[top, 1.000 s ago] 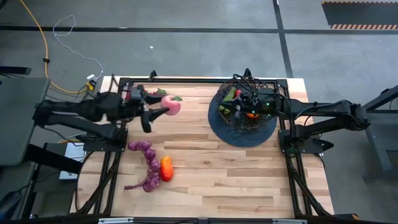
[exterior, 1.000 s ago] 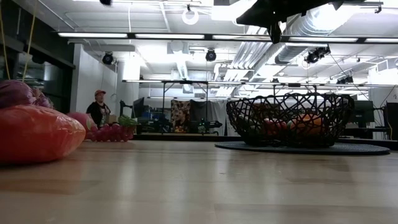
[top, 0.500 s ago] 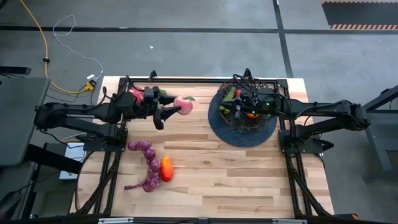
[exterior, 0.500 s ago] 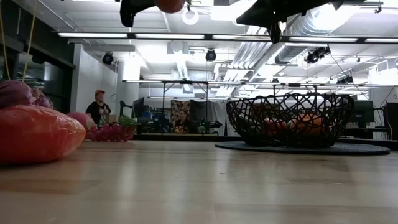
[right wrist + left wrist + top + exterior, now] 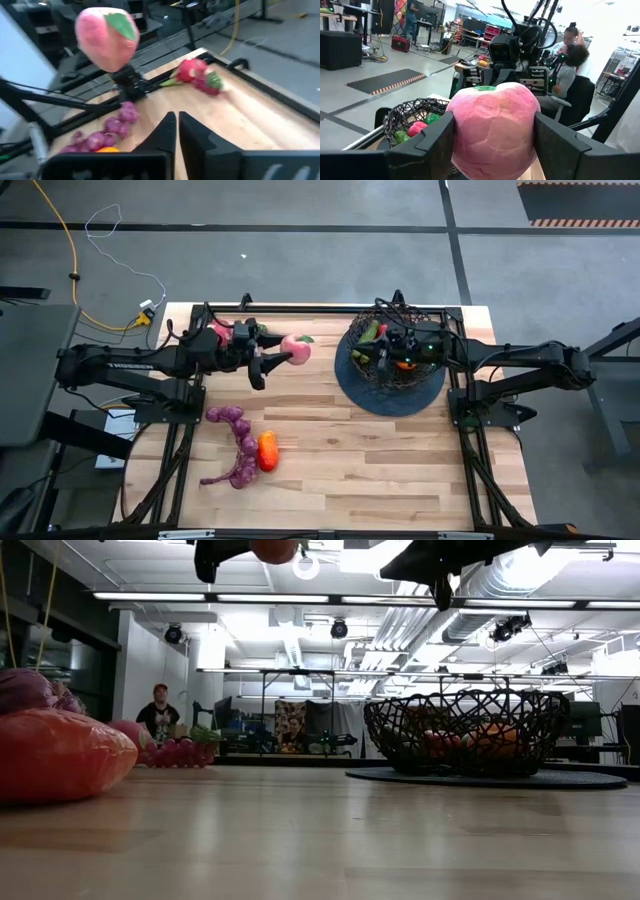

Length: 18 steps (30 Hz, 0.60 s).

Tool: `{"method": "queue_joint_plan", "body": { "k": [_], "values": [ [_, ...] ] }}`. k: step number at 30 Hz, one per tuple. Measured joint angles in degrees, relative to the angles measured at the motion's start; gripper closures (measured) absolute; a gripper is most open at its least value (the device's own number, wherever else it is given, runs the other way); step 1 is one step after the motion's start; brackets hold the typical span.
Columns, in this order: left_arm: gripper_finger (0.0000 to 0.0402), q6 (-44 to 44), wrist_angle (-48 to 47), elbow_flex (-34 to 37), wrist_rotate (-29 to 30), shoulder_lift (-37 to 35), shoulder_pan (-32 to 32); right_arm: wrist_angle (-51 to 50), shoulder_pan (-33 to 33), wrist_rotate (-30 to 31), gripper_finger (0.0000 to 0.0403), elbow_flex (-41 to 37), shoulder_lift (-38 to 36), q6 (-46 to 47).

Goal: Build produce basket
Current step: Put the peach into the wire basket

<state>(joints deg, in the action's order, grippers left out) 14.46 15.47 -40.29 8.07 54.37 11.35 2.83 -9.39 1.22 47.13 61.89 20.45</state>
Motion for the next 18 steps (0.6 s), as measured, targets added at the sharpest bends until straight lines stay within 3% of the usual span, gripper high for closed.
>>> {"method": "queue_joint_plan", "body": {
  "k": [4, 13, 18],
  "values": [
    [0.0183, 0.2, 1.2, 0.1, 0.0, 1.5, 0.0, 2.9, 0.0, -3.7, 0.0324, 0.0, 0.4, 4.5],
    [0.0183, 1.3, 7.1, -2.3, -4.7, 9.0, 0.0, 15.3, 1.7, -3.9, 0.0118, 0.0, 6.1, 14.4],
    [0.0183, -1.8, 6.6, -4.9, -6.4, 12.8, -0.2, 20.6, 1.7, -4.8, 0.0054, 0.0, 8.2, 25.9]
  ]
}}
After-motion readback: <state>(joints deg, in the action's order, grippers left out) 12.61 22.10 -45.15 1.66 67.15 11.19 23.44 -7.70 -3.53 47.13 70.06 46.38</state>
